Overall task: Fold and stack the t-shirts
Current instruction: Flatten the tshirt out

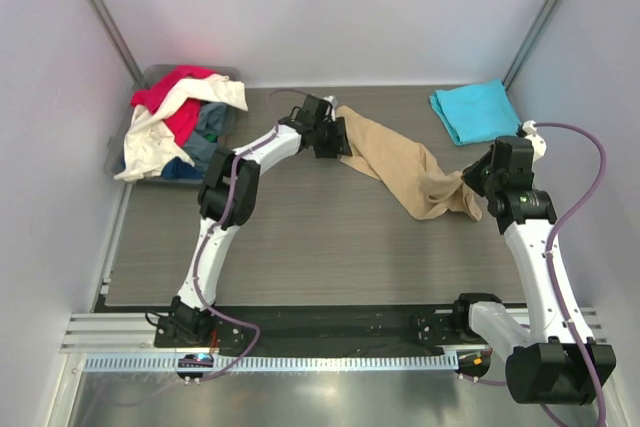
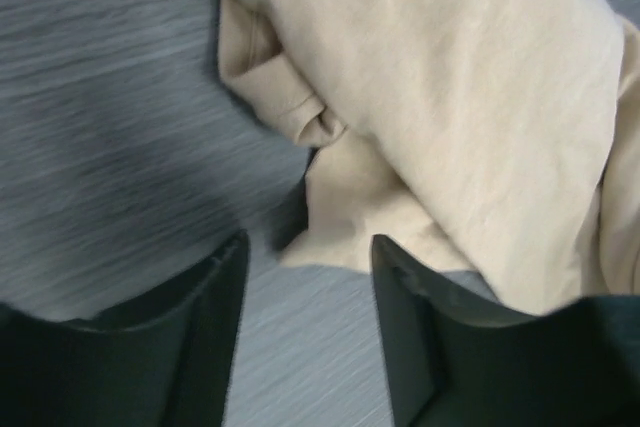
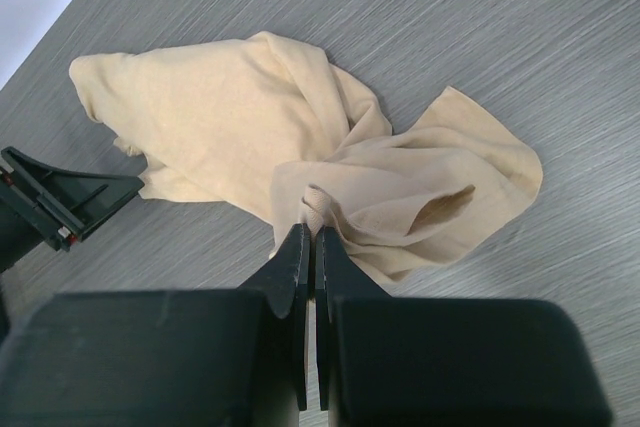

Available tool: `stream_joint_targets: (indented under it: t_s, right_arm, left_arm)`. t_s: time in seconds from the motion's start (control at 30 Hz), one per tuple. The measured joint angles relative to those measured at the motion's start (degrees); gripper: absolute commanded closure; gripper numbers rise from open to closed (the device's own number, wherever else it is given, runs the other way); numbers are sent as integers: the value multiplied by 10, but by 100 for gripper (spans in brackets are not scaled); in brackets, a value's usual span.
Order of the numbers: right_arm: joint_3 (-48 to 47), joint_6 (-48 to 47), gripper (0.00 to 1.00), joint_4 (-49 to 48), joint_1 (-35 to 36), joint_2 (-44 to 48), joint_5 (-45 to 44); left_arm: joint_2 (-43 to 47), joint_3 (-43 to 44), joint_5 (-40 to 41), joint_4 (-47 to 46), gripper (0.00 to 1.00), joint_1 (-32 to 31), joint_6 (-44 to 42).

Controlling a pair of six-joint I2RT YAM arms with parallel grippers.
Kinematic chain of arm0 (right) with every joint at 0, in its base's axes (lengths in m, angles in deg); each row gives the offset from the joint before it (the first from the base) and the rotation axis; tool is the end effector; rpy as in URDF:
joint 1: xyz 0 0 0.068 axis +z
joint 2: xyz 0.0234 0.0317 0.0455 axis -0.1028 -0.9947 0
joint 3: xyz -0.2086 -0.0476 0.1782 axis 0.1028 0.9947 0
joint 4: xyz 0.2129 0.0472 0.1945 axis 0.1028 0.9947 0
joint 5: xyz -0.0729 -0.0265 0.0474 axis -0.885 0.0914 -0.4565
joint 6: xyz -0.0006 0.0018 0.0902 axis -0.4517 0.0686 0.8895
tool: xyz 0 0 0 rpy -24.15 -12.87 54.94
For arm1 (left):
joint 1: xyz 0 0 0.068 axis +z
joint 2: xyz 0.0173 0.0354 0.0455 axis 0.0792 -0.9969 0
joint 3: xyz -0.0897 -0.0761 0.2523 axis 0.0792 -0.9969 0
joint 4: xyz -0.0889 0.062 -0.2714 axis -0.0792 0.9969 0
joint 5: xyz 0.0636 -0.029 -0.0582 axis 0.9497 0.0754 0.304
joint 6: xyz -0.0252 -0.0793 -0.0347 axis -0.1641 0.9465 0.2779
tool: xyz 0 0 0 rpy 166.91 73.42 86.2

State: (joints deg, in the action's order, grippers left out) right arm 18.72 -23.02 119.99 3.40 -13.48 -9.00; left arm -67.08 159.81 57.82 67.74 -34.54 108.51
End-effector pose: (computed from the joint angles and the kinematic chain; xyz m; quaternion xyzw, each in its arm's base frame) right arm 0.2686 -0.0225 0.3000 0.3166 0.8271 0.0727 0.4586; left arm 0.5033 -0.3149 0.1175 0.0232 0.9242 -0.2939 0.2429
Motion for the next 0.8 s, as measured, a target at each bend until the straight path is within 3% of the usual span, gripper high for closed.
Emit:
stream_joint_targets:
  t_s: [0.17,0.23,0.27,0.3,0.33,0.6,0.7,0.8]
  right_arm:
    - [2,-7,99,-4,0,0,0]
    - [4,-8,99,-5,0,0,0]
    - [6,-9,99,-5,0,0,0]
    - [8,-9,99,-6,0,0,0]
    - [10,-10,99,-7,0,0,0]
    - [13,-7,99,-9,-4,-14,0]
    - [-27,10,99,5,-15,-46,7]
    - [-126,20,99,12,-22,-109,16]
  left_arm:
    - [-26,29,-11,-15,58,-3,12]
    - [-31,33,-14,-17,67,-7,14]
    - [-33,35,-14,-17,72,-9,15]
    - [-36,37,-16,-17,89,-12,17]
    - [-38,38,-17,-17,99,-15,19]
    - [-21,52,-5,50,100,-16,21]
    - [12,130,13,151,100,-1,15]
    - [70,247,21,215,100,28,9]
